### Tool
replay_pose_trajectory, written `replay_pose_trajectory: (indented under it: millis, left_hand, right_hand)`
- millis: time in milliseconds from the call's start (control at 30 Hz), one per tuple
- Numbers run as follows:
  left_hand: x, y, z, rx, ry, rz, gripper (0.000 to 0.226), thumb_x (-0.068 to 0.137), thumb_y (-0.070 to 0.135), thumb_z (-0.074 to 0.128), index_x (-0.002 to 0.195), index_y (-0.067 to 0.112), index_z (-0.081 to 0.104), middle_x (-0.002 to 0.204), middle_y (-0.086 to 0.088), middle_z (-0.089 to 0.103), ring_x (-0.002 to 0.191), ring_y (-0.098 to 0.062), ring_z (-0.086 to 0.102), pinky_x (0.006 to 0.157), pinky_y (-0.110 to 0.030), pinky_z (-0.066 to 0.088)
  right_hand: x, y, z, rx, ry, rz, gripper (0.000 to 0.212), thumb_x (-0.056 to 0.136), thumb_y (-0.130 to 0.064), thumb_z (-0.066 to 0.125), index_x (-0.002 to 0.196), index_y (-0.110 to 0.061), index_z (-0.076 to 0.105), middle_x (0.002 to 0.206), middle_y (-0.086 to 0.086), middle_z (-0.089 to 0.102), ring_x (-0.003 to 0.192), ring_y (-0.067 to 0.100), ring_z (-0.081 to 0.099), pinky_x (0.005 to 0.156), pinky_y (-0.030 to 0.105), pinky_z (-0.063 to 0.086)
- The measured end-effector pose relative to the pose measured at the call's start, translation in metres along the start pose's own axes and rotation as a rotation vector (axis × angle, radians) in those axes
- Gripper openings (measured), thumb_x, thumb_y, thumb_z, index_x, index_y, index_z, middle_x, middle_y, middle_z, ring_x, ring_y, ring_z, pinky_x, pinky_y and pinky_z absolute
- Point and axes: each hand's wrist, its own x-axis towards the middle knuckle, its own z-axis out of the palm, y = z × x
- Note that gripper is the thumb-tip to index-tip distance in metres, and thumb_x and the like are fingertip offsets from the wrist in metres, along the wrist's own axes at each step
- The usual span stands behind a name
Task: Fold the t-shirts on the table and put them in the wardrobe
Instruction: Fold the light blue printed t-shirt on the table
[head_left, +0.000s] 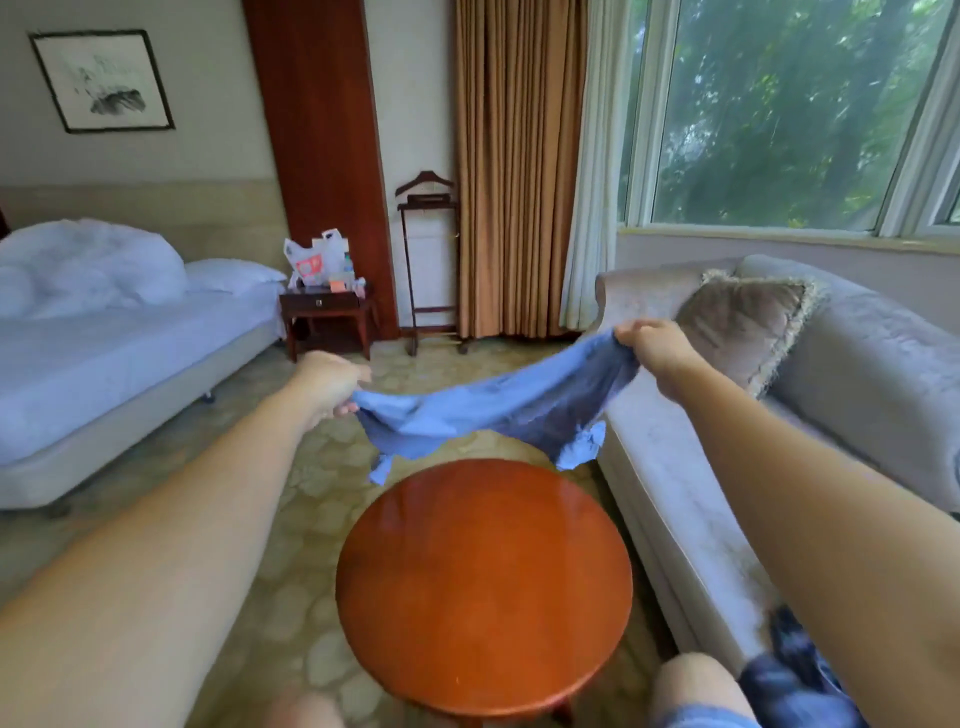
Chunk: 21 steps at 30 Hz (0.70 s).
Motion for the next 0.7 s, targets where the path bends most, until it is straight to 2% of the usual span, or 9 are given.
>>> replay_pose_trajectory:
  millis: [133,233,300,400,467,500,533,633,700]
  left_hand:
    - [-0.038,-0.076,0.017,0.319,-0.246,-0.076,0.027,0.094,0.012,0.06,0.067,0.008,0.055,0.044,-0.004,0.05,0.035,-0.013,0.049,0.031,-0.013,0.031]
    - [-0.053,-0.117,0.03,0.459,-0.463,-0.148,0.025,0.092,0.01,0.06,0.068,0.008,0.056,0.058,-0.006,0.051,0.044,-0.017,0.053,0.036,-0.017,0.037]
    - [-0.064,-0.135,0.04,0.503,-0.64,-0.234,0.013,0.094,0.011,0.059,0.081,0.007,0.06,0.07,-0.007,0.052,0.053,-0.02,0.057,0.041,-0.019,0.043]
    - [-0.076,-0.145,0.051,0.647,-1.038,-0.412,0.014,0.103,0.018,0.046,0.108,0.012,0.058,0.09,-0.009,0.064,0.065,-0.021,0.067,0.051,-0.022,0.05]
    - [-0.074,-0.145,0.057,0.777,-1.199,-0.481,0.02,0.104,0.027,0.043,0.121,0.018,0.05,0.102,-0.005,0.07,0.064,-0.016,0.068,0.048,-0.019,0.048]
    - [-0.07,-0.145,0.06,0.818,-1.215,-0.49,0.024,0.104,0.033,0.044,0.125,0.021,0.047,0.105,-0.003,0.07,0.061,-0.014,0.066,0.045,-0.017,0.044]
    - [-0.064,-0.147,0.065,0.842,-1.194,-0.488,0.029,0.103,0.038,0.045,0.127,0.023,0.044,0.106,-0.002,0.07,0.057,-0.012,0.063,0.041,-0.015,0.039]
    - [-0.038,-0.164,0.09,0.792,-0.978,-0.395,0.04,0.099,0.045,0.049,0.129,0.019,0.045,0.1,-0.005,0.069,0.051,-0.012,0.051,0.038,-0.017,0.027]
    - [-0.019,-0.184,0.116,0.719,-0.763,-0.226,0.043,0.098,0.041,0.054,0.125,0.009,0.053,0.097,-0.008,0.067,0.057,-0.017,0.055,0.044,-0.02,0.035]
  right_hand:
    - [-0.052,0.075,-0.014,-0.165,-0.277,0.196,0.019,0.091,-0.001,0.055,0.074,-0.008,0.062,0.079,0.012,0.06,0.076,0.025,0.056,0.071,0.034,0.045]
    - [-0.082,0.111,-0.019,-0.231,-0.433,0.351,0.013,0.09,-0.002,0.054,0.082,-0.001,0.064,0.082,0.016,0.066,0.075,0.027,0.064,0.065,0.03,0.053]
    - [-0.097,0.128,-0.023,-0.36,-0.565,0.456,0.005,0.084,-0.005,0.059,0.086,-0.002,0.063,0.085,0.013,0.067,0.075,0.021,0.066,0.064,0.028,0.053]
    - [-0.11,0.15,-0.023,-0.562,-0.771,0.674,0.011,0.091,-0.008,0.058,0.102,-0.008,0.06,0.097,0.004,0.065,0.094,0.02,0.064,0.086,0.033,0.051]
    - [-0.111,0.158,-0.02,-0.757,-0.881,0.722,0.015,0.098,-0.024,0.054,0.107,-0.016,0.062,0.101,-0.002,0.066,0.111,0.023,0.059,0.108,0.043,0.036]
    - [-0.11,0.163,-0.016,-0.807,-0.868,0.688,0.02,0.099,-0.031,0.051,0.109,-0.018,0.063,0.106,-0.003,0.067,0.116,0.023,0.058,0.112,0.045,0.03]
    - [-0.107,0.168,-0.01,-0.803,-0.811,0.645,0.024,0.099,-0.033,0.051,0.113,-0.018,0.063,0.111,-0.002,0.067,0.117,0.022,0.059,0.11,0.044,0.031]
    - [-0.096,0.181,0.021,-0.788,-0.654,0.513,0.029,0.098,-0.022,0.055,0.121,-0.007,0.061,0.127,0.012,0.064,0.119,0.027,0.059,0.089,0.034,0.047]
    - [-0.089,0.195,0.044,-0.884,-0.604,0.415,0.037,0.1,-0.022,0.05,0.135,-0.009,0.052,0.142,0.013,0.051,0.132,0.027,0.048,0.099,0.036,0.043]
